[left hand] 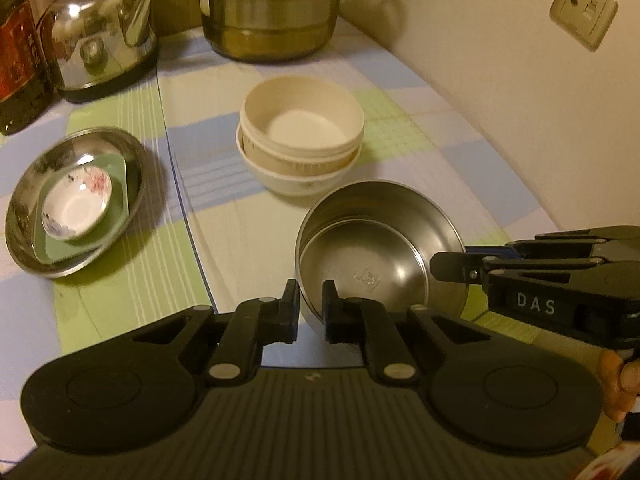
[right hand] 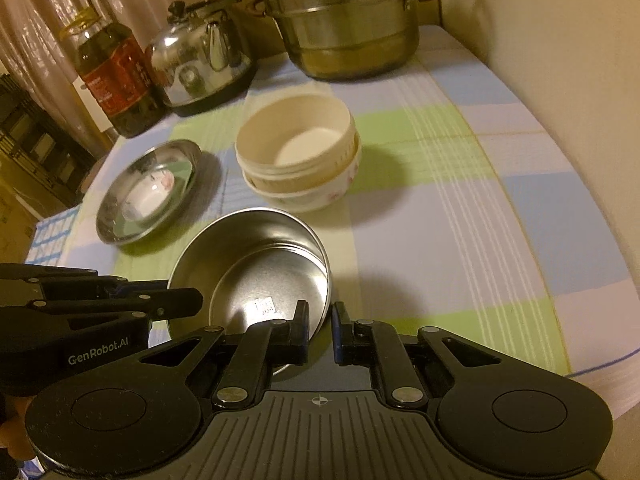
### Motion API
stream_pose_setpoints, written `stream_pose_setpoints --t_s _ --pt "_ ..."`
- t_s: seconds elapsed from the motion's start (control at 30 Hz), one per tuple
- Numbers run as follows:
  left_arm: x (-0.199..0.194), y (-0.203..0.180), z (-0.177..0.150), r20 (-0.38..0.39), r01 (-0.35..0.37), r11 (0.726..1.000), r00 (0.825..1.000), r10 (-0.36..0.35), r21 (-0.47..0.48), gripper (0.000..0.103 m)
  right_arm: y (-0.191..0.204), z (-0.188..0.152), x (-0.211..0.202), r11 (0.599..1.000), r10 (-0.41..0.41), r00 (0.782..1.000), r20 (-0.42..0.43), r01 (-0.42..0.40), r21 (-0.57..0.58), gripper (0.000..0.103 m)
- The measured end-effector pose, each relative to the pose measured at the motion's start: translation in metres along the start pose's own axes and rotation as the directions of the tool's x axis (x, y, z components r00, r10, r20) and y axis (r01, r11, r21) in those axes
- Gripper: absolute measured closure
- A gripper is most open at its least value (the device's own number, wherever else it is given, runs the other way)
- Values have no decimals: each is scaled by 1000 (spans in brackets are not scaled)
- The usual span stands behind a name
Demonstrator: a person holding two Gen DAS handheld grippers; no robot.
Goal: Organize plates and bowls
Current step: 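Carry the steel bowl over the cream bowl stack and lower it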
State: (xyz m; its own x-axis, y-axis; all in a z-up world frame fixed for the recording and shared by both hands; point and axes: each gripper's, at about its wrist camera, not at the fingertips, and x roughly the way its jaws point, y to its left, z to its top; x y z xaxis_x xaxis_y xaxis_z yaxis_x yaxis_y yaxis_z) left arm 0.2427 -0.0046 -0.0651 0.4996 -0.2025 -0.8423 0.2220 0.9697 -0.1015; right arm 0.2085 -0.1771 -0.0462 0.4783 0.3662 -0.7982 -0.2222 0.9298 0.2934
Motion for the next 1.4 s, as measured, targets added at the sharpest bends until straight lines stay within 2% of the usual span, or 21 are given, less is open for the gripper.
stream_pose_setpoints --t_s 0.4,0.87,1.1,1.4 --pt "-10 5 52 74 -14 1000 997 14 3 93 -3 57 -12 999 30 998 56 -31 18 92" --pt "7 21 112 114 -36 999 993 38 -18 93 -13 124 12 999 39 997 68 -41 32 92" --pt "23 29 126 94 -48 999 994 50 -25 93 -17 143 32 999 35 999 39 -36 37 92" --pt "48 39 129 39 -46 997 998 49 -59 93 -27 152 55 997 47 999 -11 -46 64 92"
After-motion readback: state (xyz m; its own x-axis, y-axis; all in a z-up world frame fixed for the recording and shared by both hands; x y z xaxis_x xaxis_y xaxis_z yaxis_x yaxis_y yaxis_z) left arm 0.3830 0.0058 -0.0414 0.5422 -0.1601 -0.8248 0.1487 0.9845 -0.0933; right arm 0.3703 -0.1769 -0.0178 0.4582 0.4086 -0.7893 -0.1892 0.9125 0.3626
